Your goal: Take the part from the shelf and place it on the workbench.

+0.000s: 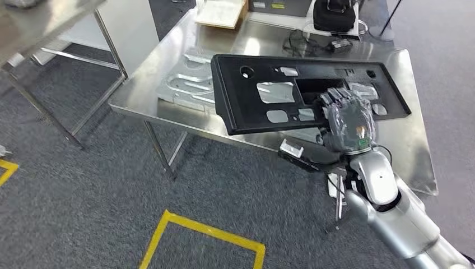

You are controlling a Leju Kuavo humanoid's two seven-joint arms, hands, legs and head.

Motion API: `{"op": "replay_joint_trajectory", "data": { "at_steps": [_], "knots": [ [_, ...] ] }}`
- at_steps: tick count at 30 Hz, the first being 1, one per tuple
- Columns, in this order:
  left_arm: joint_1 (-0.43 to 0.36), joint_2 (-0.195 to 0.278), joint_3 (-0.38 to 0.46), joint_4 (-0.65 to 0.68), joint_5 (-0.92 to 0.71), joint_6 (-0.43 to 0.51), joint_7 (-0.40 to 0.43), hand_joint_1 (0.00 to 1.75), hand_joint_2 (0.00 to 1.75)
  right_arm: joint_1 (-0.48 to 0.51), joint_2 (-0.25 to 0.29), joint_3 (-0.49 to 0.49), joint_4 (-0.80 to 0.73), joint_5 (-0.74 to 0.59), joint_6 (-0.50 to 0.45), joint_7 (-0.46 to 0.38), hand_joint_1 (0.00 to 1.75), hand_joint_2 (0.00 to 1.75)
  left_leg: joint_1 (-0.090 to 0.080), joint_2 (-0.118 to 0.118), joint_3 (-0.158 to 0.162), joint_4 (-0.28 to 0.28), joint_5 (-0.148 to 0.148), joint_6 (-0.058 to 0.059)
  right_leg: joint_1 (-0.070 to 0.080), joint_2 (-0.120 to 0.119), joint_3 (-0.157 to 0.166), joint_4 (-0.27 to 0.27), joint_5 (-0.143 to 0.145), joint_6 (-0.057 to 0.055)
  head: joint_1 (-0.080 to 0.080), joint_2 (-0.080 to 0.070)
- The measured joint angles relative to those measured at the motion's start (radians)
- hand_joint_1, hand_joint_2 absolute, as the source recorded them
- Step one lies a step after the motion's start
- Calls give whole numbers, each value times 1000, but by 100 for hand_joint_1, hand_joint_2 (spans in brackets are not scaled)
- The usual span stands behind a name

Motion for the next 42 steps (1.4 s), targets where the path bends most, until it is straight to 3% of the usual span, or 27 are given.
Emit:
{"op": "replay_joint_trajectory", "data": {
  "at_steps": [2, 3, 5, 6, 7, 8, 9, 11, 12, 13, 14, 16, 18, 20, 22, 23, 24, 26, 27, 28, 30, 32, 35, 37, 38, 41, 42],
  "knots": [
    [-5, -1, 0, 0, -1, -2, -2, 0, 175, -14, 0, 1, 8, 3, 11, 0, 175, 175, 0, 0, 0, 25, -14, -16, 8, -2, 20, -33, 16, -21, -1, 0],
    [-9, -1, 0, 0, -1, -4, -3, 0, 175, -27, 0, 2, 14, 4, 20, 0, 175, 175, 1, -3, -30, 86, -29, -26, 12, 0, 38, -43, 6, -36, -2, 0],
    [-13, -2, 0, 0, -1, -6, -5, 0, 175, -49, 4, 5, 25, 5, 34, 0, 175, 175, 3, -9, -125, 235, -74, -40, 9, 12, 83, -58, -18, -56, -2, 0],
    [-12, -2, 0, 0, -1, -7, -5, 0, 175, -55, 6, 8, 30, 5, 43, -1, 175, 175, 3, -11, -174, 283, -101, -42, 10, 16, 97, -58, -30, -58, -2, 0],
    [-11, -2, 0, 0, -1, -8, -5, 0, 175, -58, 8, 11, 35, 5, 51, -2, 175, 175, 3, -11, -198, 286, -111, -42, 10, 20, 111, -58, -42, -58, -2, 0],
    [-10, -2, 0, 0, -2, -8, -5, 0, 175, -63, 11, 15, 40, 5, 59, -4, 175, 175, 3, -11, -209, 262, -99, -41, 10, 24, 127, -58, -54, -57, -2, 0],
    [-8, -2, 0, 0, -2, -9, -5, 0, 175, -70, 14, 21, 46, 5, 68, -6, 175, 175, 2, -11, -210, 212, -57, -37, 10, 26, 143, -58, -67, -55, -2, 0],
    [-5, -1, 0, 0, -2, -11, -5, 0, 175, -88, 26, 37, 63, 4, 86, -9, 175, 175, -1, -13, -205, 97, 68, -26, 12, 32, 168, -57, -93, -48, -2, 0],
    [-5, -1, 0, 0, -3, -12, -5, 0, 175, -99, 33, 49, 74, 3, 95, -9, 175, 175, -4, -14, -202, 60, 114, -21, 13, 34, 174, -57, -103, -42, -2, 0],
    [-6, -1, -1, 0, -4, -13, -6, 0, 175, -109, 43, 61, 86, 2, 104, -10, 175, 175, -7, -15, -200, 42, 136, -16, 14, 37, 178, -57, -109, -36, -2, 0],
    [-8, -1, -1, 0, -6, -15, -6, 0, 175, -119, 54, 74, 97, 3, 110, -10, 175, 175, -8, -15, -195, 38, 133, -12, 14, 39, 181, -57, -110, -30, -2, 0],
    [-11, -3, -1, 0, -8, -18, -7, 0, 175, -137, 73, 96, 117, 7, 116, -5, 175, 175, -4, -15, -173, 22, 130, -2, 11, 34, 170, -27, -100, -21, -1, 0],
    [-14, -5, -1, 0, -8, -19, -8, 0, 175, -155, 88, 114, 136, 14, 117, 0, 175, 175, 2, -16, -147, 7, 122, 7, 8, 24, 113, 68, -98, -13, -1, 0],
    [-15, -6, -1, 0, -9, -20, -8, 0, 175, -164, 99, 128, 153, 16, 118, 2, 175, 175, 4, -19, -123, 1, 106, 10, 4, 20, 32, 180, -141, -4, -1, 0],
    [-13, -7, -1, 0, -11, -20, -8, 0, 175, -167, 114, 142, 171, 16, 120, 4, 175, 175, 6, -22, -95, 0, 84, 9, -1, 18, -25, 218, -187, 3, -1, 0],
    [-13, -7, -1, 0, -12, -20, -8, 0, 175, -170, 123, 148, 180, 16, 122, 6, 175, 175, 6, -22, -79, 1, 72, 7, -3, 15, -34, 196, -183, 4, -1, 0],
    [-12, -8, -2, 0, -15, -20, -8, 0, 175, -174, 132, 155, 191, 15, 126, 9, 175, 175, 6, -22, -61, 1, 60, 5, -4, 13, -32, 149, -150, 4, -1, 0],
    [-11, -9, -4, 0, -19, -19, -8, 0, 175, -184, 150, 169, 220, 12, 135, 16, 175, 175, 6, -24, -35, 3, 35, -3, -1, 7, -19, 24, -23, -2, -1, 0],
    [-13, -9, -6, 1, -20, -19, -8, 0, 175, -189, 158, 177, 236, 9, 140, 20, 175, 175, 5, -25, -28, 4, 25, -10, 3, 5, -15, -18, 27, -8, -2, 0],
    [-14, -9, -8, 1, -21, -18, -8, 0, 175, -192, 165, 184, 253, 6, 144, 24, 175, 175, 5, -25, -24, 5, 18, -17, 7, 5, -14, -41, 57, -15, -2, 0],
    [-17, -9, -11, 1, -22, -16, -6, 0, 175, -199, 178, 196, 285, -4, 149, 34, 175, 175, 5, -24, -17, 5, 11, -30, 11, 9, -8, -47, 55, -29, -3, 0],
    [-16, -9, -14, 1, -23, -14, -3, 0, 175, -209, 189, 200, 320, -11, 150, 42, 175, 175, 7, -23, -30, 43, 4, -38, 8, 11, 12, -57, 49, -42, -4, 0],
    [-17, -9, -17, 1, -22, -14, -2, 0, 175, -220, 201, 203, 365, -14, 149, 45, 175, 175, 9, -22, -133, 218, -56, -45, 8, 10, 39, -64, 33, -59, -4, 0],
    [-17, -9, -18, 1, -22, -14, -2, 0, 175, -222, 209, 207, 386, -15, 149, 46, 175, 175, 9, -22, -197, 292, -87, -49, 11, 13, 52, -62, 20, -62, -4, 0],
    [-16, -9, -18, 1, -22, -14, -1, 0, 175, -222, 212, 208, 395, -15, 151, 47, 175, 175, 9, -22, -207, 279, -70, -48, 11, 16, 59, -61, 13, -62, -4, 0],
    [-14, -6, -18, 1, -21, -12, 3, 0, 175, -229, 221, 209, 425, -21, 166, 55, 175, 175, 7, -23, -169, 105, 71, -36, 13, 23, 80, -52, -10, -56, -4, 0],
    [-15, -6, -18, 1, -21, -11, 4, 0, 175, -235, 223, 208, 444, -26, 174, 59, 175, 175, 4, -24, -156, 60, 95, -31, 14, 24, 81, -49, -15, -52, -4, 0]
  ]
}}
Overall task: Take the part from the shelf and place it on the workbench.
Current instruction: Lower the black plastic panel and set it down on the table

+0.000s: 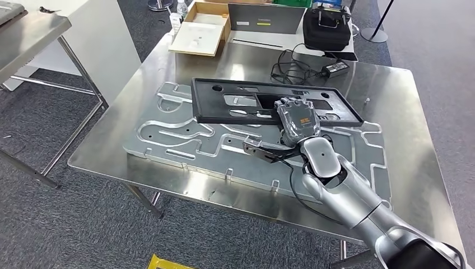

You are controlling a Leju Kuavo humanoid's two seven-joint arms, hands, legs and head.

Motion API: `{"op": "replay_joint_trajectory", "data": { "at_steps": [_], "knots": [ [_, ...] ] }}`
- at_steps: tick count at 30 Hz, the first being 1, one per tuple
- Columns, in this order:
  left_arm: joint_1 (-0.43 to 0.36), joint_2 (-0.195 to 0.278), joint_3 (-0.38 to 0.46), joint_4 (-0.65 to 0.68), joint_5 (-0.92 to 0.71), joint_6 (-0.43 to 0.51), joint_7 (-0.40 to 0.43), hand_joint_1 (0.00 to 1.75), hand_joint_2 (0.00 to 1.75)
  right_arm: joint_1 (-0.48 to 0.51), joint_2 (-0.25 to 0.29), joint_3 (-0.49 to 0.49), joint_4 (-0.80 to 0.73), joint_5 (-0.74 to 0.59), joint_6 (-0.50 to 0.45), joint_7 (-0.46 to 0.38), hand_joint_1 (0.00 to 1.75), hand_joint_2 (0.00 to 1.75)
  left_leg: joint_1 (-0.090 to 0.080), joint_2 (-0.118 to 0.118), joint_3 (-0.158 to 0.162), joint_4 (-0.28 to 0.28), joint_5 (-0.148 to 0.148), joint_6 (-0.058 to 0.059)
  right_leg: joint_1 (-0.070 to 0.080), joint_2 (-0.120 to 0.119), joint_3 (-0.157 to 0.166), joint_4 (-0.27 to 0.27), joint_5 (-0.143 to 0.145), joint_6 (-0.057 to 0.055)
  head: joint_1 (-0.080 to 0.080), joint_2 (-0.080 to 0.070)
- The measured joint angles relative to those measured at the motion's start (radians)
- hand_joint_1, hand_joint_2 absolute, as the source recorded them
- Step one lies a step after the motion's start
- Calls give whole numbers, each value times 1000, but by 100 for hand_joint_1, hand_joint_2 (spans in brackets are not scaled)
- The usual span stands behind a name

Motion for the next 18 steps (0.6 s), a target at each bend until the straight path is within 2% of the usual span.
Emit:
{"op": "replay_joint_trajectory", "data": {
  "at_steps": [1, 2, 5, 6, 9, 13, 18],
  "knots": [
    [-1, 0, 0, 0, 0, -1, 1, 0, 175, -6, 2, -1, 23, -7, 7, 4, 175, 175, -2, -1, 5, -23, 11, 5, 1, 0, -1, 2, -3, 5, 0, 0],
    [-1, 0, 0, 0, 0, -2, 2, 0, 175, -11, 4, -4, 51, -16, 12, 6, 175, 175, -3, -2, 5, -28, 10, 7, 2, 0, -3, 4, -5, 9, 0, 0],
    [2, 0, -1, 0, 1, -9, -2, 0, 175, -27, 12, -19, 150, -46, 17, 7, 175, 175, -3, -5, 5, -36, 22, 5, 4, -3, -4, 3, -6, 5, 0, 0],
    [2, 0, -1, 0, 2, -11, -4, 0, 175, -33, 15, -26, 184, -55, 16, 6, 131, 131, -4, -6, 5, -36, 22, 4, 3, -4, -3, 1, -6, 2, 0, 0],
    [-1, 0, -1, 0, 5, -17, -9, 0, 175, -47, 24, -44, 280, -76, 16, -2, 0, 0, -5, -9, 5, -36, 19, 8, 3, -6, 1, -7, -6, 2, 1, 0],
    [-3, 0, -1, 0, 11, -30, -6, 0, 175, -57, 43, -56, 384, -94, 22, -16, 0, 0, -6, -8, 7, -36, 17, 13, 3, -6, 6, -11, -5, 4, 0, 0],
    [-4, 0, 0, 0, 24, -27, 1, 0, 175, -75, 70, -62, 490, -107, 44, -22, 0, 0, -7, -8, 8, -35, 17, 15, 2, -6, 6, -13, -3, 19, 0, 0]
  ]
}}
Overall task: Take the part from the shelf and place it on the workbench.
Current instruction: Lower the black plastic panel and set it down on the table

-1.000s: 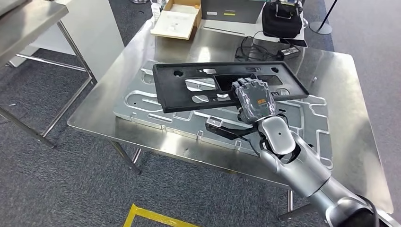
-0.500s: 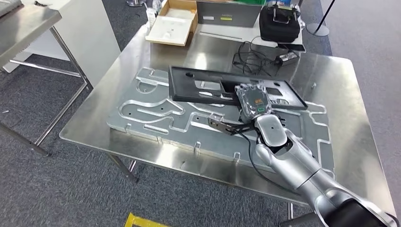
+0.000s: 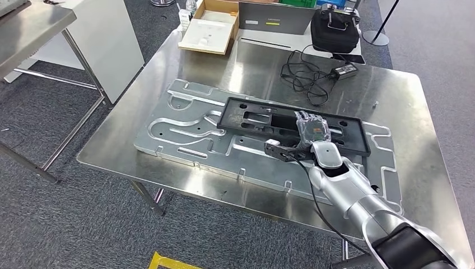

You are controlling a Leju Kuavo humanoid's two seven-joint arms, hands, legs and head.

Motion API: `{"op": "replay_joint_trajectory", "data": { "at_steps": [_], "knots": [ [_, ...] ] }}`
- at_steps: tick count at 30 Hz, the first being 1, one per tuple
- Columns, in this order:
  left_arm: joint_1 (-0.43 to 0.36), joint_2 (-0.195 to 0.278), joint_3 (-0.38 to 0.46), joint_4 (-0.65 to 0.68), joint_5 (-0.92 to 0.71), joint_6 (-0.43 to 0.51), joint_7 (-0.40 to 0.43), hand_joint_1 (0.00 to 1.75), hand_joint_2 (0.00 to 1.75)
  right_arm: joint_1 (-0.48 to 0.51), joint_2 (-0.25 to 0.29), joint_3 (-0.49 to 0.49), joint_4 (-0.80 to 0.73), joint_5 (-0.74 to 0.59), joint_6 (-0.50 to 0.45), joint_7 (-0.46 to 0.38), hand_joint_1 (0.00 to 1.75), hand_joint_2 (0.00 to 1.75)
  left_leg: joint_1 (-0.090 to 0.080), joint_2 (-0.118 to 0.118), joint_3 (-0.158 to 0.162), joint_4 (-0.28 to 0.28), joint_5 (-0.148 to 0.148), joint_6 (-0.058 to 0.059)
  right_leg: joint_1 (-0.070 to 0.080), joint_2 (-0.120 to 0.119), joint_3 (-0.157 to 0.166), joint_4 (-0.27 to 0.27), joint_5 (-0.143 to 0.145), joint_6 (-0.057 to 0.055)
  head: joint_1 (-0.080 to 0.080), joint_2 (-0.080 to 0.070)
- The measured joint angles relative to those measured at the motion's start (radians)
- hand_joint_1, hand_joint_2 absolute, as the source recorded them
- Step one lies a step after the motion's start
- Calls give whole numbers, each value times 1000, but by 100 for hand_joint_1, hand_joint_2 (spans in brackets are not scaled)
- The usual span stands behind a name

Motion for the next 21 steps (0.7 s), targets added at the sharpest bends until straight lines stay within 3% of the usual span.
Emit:
{"op": "replay_joint_trajectory", "data": {
  "at_steps": [8, 12, 18, 21],
  "knots": [
    [-3, -12, 1, 0, 16, 31, 0, 0, 175, -17, 13, -11, 72, -3, -1, -5, 0, 0, 1, 3, 4, 0, 0, 0, 1, 2, 2, 2, 0, 7, 0, 0],
    [-3, -16, 2, 0, 16, 32, 1, 0, 0, -17, 16, -12, 86, -4, 0, -8, 0, 0, 2, 3, 5, 0, 0, 0, 2, 2, 1, 3, 0, 7, 0, 0],
    [-3, -17, 2, 0, 19, 30, 10, 0, 0, -16, 22, -12, 82, -13, -3, -28, 0, 0, 2, 3, 4, 0, 0, 0, 2, 2, 0, 6, -1, 7, 0, 0],
    [-1, -16, 2, 0, 19, 14, 8, 0, 0, -3, 27, -12, -3, -22, -16, -53, 0, 0, 2, 4, 4, 0, 0, -1, 2, 3, -1, 7, -1, 7, 0, 0]
  ]
}}
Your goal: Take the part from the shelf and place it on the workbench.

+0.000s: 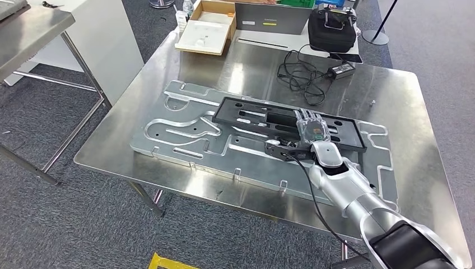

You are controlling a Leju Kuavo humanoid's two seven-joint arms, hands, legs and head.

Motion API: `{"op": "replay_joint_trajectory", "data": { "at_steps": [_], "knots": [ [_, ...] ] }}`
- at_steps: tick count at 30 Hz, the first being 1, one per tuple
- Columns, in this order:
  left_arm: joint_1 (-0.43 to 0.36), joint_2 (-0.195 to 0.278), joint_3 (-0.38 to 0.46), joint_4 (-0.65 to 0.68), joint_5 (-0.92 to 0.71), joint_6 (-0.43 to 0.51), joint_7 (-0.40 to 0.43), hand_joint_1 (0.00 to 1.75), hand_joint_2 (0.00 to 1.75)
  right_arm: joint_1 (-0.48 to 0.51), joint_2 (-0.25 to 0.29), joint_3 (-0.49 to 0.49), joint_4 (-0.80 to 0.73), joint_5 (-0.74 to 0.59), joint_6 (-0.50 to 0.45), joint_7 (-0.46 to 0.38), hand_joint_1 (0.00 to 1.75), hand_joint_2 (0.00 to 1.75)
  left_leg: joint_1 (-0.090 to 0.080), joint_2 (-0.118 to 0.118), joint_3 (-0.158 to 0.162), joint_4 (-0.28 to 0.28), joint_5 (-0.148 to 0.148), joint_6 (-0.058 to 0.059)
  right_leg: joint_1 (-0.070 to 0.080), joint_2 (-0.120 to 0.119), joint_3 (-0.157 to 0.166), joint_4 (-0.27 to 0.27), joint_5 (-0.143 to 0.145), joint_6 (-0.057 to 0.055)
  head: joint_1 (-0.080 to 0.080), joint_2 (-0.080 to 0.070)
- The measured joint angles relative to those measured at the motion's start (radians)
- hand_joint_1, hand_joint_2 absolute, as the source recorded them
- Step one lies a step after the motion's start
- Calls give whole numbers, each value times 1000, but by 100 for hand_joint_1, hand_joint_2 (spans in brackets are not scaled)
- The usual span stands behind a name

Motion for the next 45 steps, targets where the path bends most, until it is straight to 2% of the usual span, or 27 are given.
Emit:
{"op": "replay_joint_trajectory", "data": {
  "at_steps": [4, 7, 10, 15, 19, 29, 32, 38, 41, 43, 44, 45],
  "knots": [
    [1, 5, 0, 0, -1, -19, -5, 0, 0, 26, 7, 7, -217, 1, 2, -8, 0, 0, 0, 3, 0, 0, 0, 0, 0, 3, -1, 1, 0, 0, 0, 0],
    [1, 8, 0, 0, -5, -35, -1, 0, 0, 44, 16, 44, -427, 10, 28, 7, 0, 0, 0, 3, 0, 0, 0, -1, 0, 2, -3, 2, -2, -1, 0, 0],
    [-2, 11, 0, 0, -6, -43, 3, 0, 0, 47, 24, 84, -571, 1, 37, 8, 0, 0, 0, 2, 0, 0, -1, -2, 0, 2, -3, 3, -3, -2, 0, 0],
    [0, 14, 0, 0, -11, -47, 0, 0, 0, 69, 27, 136, -756, -135, -28, -127, 0, 0, 0, 2, 0, 0, -1, -3, 0, 2, -3, 4, -4, -3, 0, 0],
    [-1, 15, 0, 0, -11, -48, -11, 0, 0, 92, 27, 197, -904, -161, -38, -153, 0, 0, 0, 3, 1, 0, -1, -3, 0, 2, -3, 4, -4, -3, 0, 0],
    [0, 15, -1, 0, -16, -45, -7, 0, 0, 100, -11, 288, -1049, -179, -64, -154, 0, 0, 0, 3, 1, 0, -2, -3, 0, 2, -3, 4, -4, -4, 0, 0],
    [0, 16, -2, 0, -25, -42, -6, 0, 0, 135, -20, 316, -1075, -175, -62, -137, 0, 0, -1, 2, 1, 1, -2, -3, -1, 2, -1, 2, -4, -3, 0, 0],
    [0, 21, -9, 0, -36, -33, -3, 0, 0, 183, -35, 398, -1114, -165, -84, -114, 0, 0, -4, 2, 1, 3, -7, 2, -6, 3, -1, 2, -5, 0, 0, 0],
    [1, 24, -12, 0, -40, -30, 1, 0, 0, 184, -41, 417, -1116, -175, -86, -116, 0, 0, -5, 2, 2, 3, -5, 8, -7, 2, 3, 0, -3, 6, 0, 0],
    [1, 24, -13, 0, -40, -29, 2, 0, 0, 185, -44, 423, -1117, -179, -86, -119, 0, 87, 1, 3, 6, -8, 6, 15, -7, 0, 2, 12, -17, 11, 0, 0],
    [1, 24, -13, 0, -40, -29, 3, 0, 0, 185, -46, 426, -1117, -179, -86, -119, 0, 131, 5, 3, 7, -15, 10, 19, -7, -1, -6, 38, -43, 13, 0, 0],
    [1, 24, -14, 0, -40, -28, 3, 0, 0, 185, -48, 428, -1117, -179, -86, -120, 0, 175, 7, 3, 7, -18, 14, 21, -9, -2, -21, 85, -81, 16, 1, 0]
  ]
}}
